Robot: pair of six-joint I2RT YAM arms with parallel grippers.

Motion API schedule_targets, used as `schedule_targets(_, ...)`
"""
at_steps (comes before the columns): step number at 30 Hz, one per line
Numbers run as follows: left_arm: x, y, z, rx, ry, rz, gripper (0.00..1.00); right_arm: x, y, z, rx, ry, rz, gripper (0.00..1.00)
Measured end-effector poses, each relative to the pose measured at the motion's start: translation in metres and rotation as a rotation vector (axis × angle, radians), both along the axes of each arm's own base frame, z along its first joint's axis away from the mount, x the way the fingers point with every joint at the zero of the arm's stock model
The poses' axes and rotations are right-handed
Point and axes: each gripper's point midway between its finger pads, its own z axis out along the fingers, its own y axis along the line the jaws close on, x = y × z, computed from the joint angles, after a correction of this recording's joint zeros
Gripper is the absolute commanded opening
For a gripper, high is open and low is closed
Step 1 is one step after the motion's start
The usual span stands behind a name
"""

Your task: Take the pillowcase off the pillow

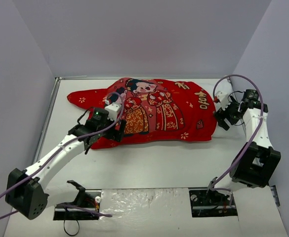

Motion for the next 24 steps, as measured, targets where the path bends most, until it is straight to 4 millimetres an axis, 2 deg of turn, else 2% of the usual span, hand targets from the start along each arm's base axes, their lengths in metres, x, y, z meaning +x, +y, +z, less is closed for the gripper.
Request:
schedule_targets(3,-0.004,0.0,-0.02,0.099,0.055,-0.062,1.0,0.011,-0.003,0.002,0.015,0.002,-0.017,0.72)
schedule_targets(4,-0.007,0.002,-0.028,0.135,0.079,-0.078,0.95,0.016,-0.004,0.002,0.025,0.002,-0.023,0.71)
schedule_targets(7,-0.013,0.003,-0.051,0.204,0.15,-0.107,0.89,0.028,-0.004,0.003,0.066,0.008,-0.052,0.66)
schedule_targets(9,-0.016,0.004,-0.061,0.232,0.183,-0.115,0.85,0.034,-0.003,0.004,0.095,0.009,-0.074,0.63)
schedule_targets(11,-0.017,0.004,-0.068,0.25,0.2,-0.116,0.76,0.038,-0.002,0.005,0.118,0.008,-0.09,0.61)
schedule_targets(13,-0.017,0.005,-0.074,0.263,0.215,-0.11,0.65,0.04,0.0,0.003,0.134,0.011,-0.102,0.57)
schedule_targets(14,-0.016,0.006,-0.077,0.27,0.222,-0.107,0.51,0.04,0.001,0.003,0.142,0.014,-0.109,0.56)
schedule_targets(16,-0.014,0.006,-0.082,0.276,0.229,-0.099,0.32,0.04,0.002,0.003,0.153,0.018,-0.119,0.52)
schedule_targets(17,-0.014,0.005,-0.084,0.275,0.23,-0.094,0.18,0.039,0.002,0.003,0.158,0.02,-0.125,0.49)
schedule_targets(19,-0.013,0.007,-0.087,0.28,0.229,-0.086,0.06,0.039,0.004,0.003,0.168,0.022,-0.132,0.36)
schedule_targets(20,-0.013,0.007,-0.088,0.282,0.228,-0.082,0.03,0.039,0.005,0.003,0.177,0.026,-0.139,0.26)
schedule_targets(24,-0.009,0.01,-0.074,0.279,0.177,-0.063,0.02,0.04,0.009,0.002,0.203,0.036,-0.157,0.03)
